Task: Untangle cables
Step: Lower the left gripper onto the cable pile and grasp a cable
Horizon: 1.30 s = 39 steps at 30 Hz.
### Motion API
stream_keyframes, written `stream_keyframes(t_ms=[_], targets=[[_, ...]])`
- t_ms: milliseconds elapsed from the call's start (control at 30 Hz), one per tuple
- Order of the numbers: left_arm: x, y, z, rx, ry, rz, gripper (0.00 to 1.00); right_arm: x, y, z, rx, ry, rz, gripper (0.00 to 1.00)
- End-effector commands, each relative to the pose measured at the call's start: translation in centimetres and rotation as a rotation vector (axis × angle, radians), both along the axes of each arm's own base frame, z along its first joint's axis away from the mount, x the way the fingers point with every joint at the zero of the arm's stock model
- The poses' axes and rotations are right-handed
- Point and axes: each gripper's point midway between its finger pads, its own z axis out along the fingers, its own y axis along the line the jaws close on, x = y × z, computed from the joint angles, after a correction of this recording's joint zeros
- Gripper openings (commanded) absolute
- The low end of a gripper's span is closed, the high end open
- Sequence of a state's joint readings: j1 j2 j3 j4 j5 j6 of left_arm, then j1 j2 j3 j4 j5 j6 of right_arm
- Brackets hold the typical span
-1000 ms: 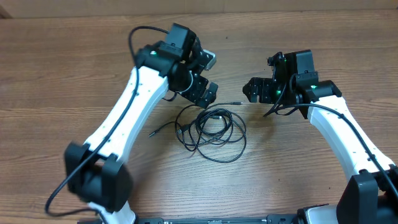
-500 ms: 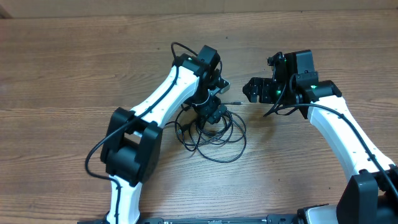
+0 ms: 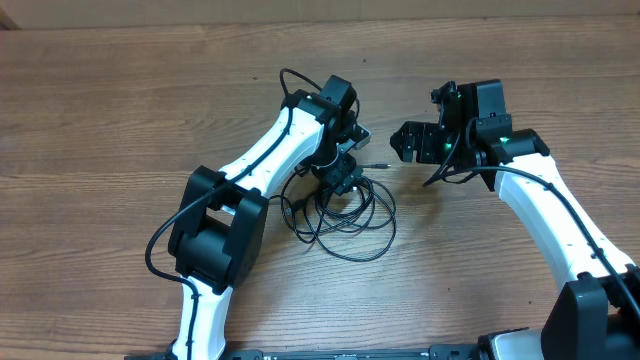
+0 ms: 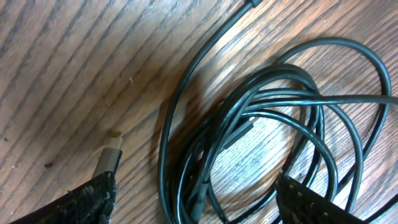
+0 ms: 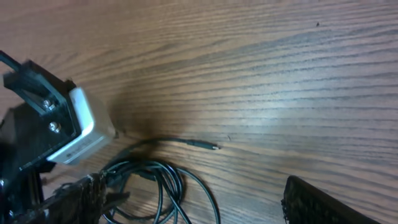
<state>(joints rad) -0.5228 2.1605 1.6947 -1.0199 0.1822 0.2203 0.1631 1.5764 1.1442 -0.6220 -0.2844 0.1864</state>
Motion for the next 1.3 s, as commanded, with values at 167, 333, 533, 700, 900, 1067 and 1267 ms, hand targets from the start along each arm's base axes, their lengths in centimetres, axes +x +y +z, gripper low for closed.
stream_keyframes(t_ms=[167,333,533,700,900,1067,1267], targets=[[-1.0,-0.1,-1.6,0.044,0.001,-0.033,0.75,0.2,-0.2,0.2,0.017,0.002,-0.022,0.90],[-0.8,-0.2,-1.9,0.040,-0.007,-0.032,0.68,0.2,-0.2,0.2,0.017,0.002,-0.022,0.90],[-0.6,-0.3,-1.9,0.033,-0.018,-0.032,0.14,0.2,-0.2,0.2,0.017,0.002,-0.022,0.90],[-0.5,-0.4,-1.9,0.031,-0.020,-0.032,0.15,0.2,-0.2,0.2,0.017,0.002,-0.022,0.90],[-0.7,-0.3,-2.1,0.034,-0.013,-0.026,0.27,0.2,-0.2,0.2,0.017,0.002,-0.022,0.90],[-1.3,-0.2,-2.9,0.040,-0.004,-0.032,0.26,0.2,-0.2,0.2,0.017,0.002,-0.022,0.90],[-1.8,0.0,-3.7,0.043,0.006,-0.034,0.13,0.2,-0.2,0.2,0.017,0.000,-0.022,0.90]])
